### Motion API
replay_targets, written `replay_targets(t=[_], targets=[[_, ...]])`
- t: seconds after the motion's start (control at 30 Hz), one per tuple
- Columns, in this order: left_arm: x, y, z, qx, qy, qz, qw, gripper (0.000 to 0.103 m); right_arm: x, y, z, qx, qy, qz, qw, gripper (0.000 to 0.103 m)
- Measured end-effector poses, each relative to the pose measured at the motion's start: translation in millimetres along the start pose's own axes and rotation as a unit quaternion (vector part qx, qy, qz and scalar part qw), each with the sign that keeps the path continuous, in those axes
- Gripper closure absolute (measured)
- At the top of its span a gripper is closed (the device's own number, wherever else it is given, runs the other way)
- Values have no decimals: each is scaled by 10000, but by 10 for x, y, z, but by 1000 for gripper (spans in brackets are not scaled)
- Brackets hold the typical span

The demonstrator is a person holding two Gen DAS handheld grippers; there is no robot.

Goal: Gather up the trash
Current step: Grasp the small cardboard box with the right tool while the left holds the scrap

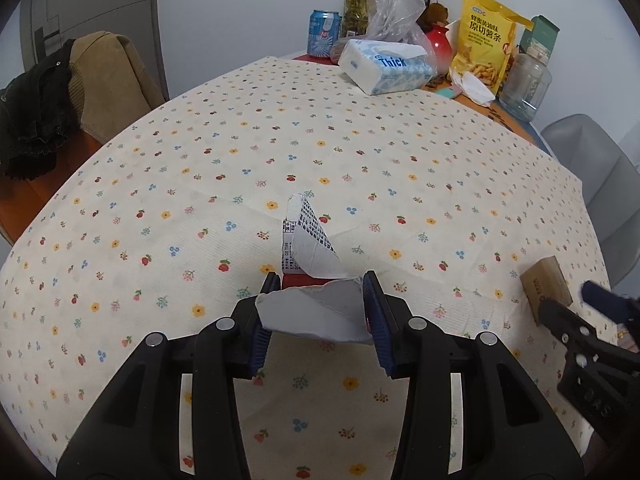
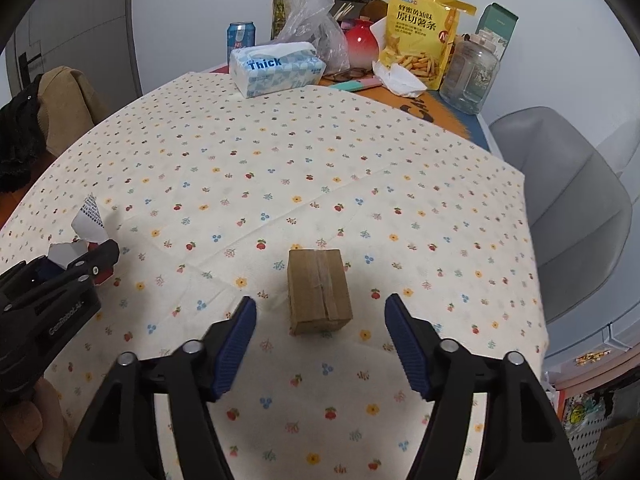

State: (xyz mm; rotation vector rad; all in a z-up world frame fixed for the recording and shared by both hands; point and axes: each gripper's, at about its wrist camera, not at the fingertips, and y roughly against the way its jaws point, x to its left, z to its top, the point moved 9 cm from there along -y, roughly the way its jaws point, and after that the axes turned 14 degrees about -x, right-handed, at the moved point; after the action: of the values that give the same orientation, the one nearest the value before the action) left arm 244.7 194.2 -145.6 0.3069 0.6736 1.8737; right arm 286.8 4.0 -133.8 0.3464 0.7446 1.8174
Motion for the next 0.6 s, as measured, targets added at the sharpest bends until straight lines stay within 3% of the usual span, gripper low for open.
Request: replay_targets(t=[0.03,0.07,0.23,0.6], targets=[[4,0,1,-3,-1,3,10000,60,11,-44,-27,79,-31,65,9999,70],[16,1,3,-4,9,12,10000,60,17,-83,-62,198,-84,134,9997,71],[28,63,23,-48,37,5,10000,60,24,30,-45,118,-117,167,9997,71],[-272,608,150,-479,-120,-208,9986,60,-134,729,-79,-212,-184,79,9996,71]])
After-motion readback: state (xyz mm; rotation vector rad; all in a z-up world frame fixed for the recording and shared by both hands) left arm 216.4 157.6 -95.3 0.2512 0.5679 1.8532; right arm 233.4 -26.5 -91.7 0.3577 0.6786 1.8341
